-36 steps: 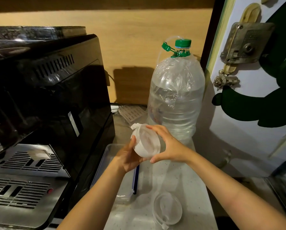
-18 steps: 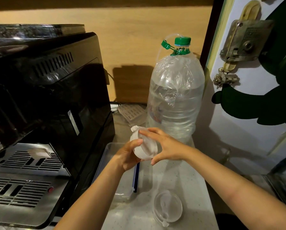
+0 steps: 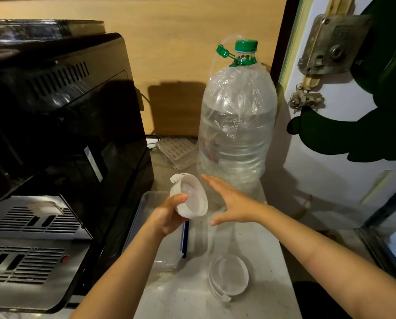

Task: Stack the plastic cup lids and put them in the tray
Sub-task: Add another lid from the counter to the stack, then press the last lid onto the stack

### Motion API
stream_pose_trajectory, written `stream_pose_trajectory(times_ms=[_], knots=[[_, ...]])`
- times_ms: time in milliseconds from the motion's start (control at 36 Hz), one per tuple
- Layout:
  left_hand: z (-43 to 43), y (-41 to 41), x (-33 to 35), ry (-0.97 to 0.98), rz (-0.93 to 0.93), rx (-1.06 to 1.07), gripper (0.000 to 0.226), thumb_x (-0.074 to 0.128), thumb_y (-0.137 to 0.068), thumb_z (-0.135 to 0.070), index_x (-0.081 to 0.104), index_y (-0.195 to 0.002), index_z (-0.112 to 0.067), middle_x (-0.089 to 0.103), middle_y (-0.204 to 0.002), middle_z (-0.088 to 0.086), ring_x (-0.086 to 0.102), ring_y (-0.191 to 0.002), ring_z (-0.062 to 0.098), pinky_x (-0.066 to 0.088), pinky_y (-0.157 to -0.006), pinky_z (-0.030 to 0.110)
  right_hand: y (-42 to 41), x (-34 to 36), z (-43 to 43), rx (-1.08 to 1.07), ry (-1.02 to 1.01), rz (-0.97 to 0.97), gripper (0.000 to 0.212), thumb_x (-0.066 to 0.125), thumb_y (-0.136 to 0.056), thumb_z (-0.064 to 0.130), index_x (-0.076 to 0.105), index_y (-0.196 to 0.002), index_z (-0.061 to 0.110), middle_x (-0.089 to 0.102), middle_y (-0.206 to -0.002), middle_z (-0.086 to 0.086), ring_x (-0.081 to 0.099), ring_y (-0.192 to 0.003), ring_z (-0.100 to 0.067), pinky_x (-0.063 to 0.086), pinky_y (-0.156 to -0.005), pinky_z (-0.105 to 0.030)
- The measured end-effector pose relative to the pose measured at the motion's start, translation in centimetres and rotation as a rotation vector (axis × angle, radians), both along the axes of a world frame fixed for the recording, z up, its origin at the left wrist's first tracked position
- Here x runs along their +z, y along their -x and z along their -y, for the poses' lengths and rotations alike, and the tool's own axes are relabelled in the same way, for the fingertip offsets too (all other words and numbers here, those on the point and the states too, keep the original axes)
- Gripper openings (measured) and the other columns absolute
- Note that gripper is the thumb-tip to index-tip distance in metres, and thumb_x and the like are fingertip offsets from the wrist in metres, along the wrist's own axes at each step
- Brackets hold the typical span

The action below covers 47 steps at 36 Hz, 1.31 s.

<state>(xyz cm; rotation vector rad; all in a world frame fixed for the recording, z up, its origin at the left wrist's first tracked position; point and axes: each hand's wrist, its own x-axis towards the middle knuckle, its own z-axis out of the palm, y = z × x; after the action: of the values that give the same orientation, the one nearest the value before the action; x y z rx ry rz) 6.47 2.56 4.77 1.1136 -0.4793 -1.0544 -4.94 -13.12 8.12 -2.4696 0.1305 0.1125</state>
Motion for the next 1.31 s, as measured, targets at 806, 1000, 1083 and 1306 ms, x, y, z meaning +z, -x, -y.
stream_pose_trajectory(times_ms=[806,1000,1083,1306], knots=[[-2.5,4.0,-2.4,-0.080,-0.013,-0.092,0.104,0.087,-0.021,-0.050,0.046,-0.111,-0.020,0.051,-0.098,0.007,0.053,-0.087,0.019,0.056,-0.063,0.024,4.6,-9.2,-3.1,0.486,0.613,-0.521,0.112,0.082,-0.064,0.016,0.008,-0.147,0.033,0.008,-0.158,-0.008,0.020,-0.140,-0.034,0.027,-0.113,-0.046],[-2.9,4.0,-2.1,-0.068,-0.016,-0.092,0.099,0.088,-0.019,-0.049,0.049,-0.107,-0.023,0.052,-0.098,0.006,0.053,-0.088,0.018,0.056,-0.064,0.024,4.6,-9.4,-2.7,0.414,0.518,-0.519,0.107,0.081,-0.066,0.016,0.012,-0.147,0.031,0.019,-0.154,-0.007,0.026,-0.137,-0.031,0.036,-0.108,-0.043],[-3.0,3.8,-2.1,-0.067,-0.012,-0.086,0.099,0.088,-0.020,-0.049,0.049,-0.107,-0.023,0.052,-0.098,0.006,0.053,-0.088,0.019,0.055,-0.065,0.025,4.5,-8.4,-2.2,0.344,0.465,-0.501,0.105,0.080,-0.066,0.015,0.013,-0.146,0.032,0.018,-0.155,-0.006,0.024,-0.138,-0.030,0.035,-0.108,-0.041],[-3.0,3.4,-1.5,-0.050,-0.049,-0.012,0.103,0.088,-0.015,-0.047,0.050,-0.107,-0.021,0.053,-0.099,0.007,0.054,-0.089,0.020,0.057,-0.061,0.025,3.7,-2.4,0.7,0.142,0.412,-0.382,0.107,0.079,-0.067,0.020,0.010,-0.147,0.032,0.016,-0.154,-0.001,0.021,-0.140,-0.026,0.035,-0.107,-0.035]])
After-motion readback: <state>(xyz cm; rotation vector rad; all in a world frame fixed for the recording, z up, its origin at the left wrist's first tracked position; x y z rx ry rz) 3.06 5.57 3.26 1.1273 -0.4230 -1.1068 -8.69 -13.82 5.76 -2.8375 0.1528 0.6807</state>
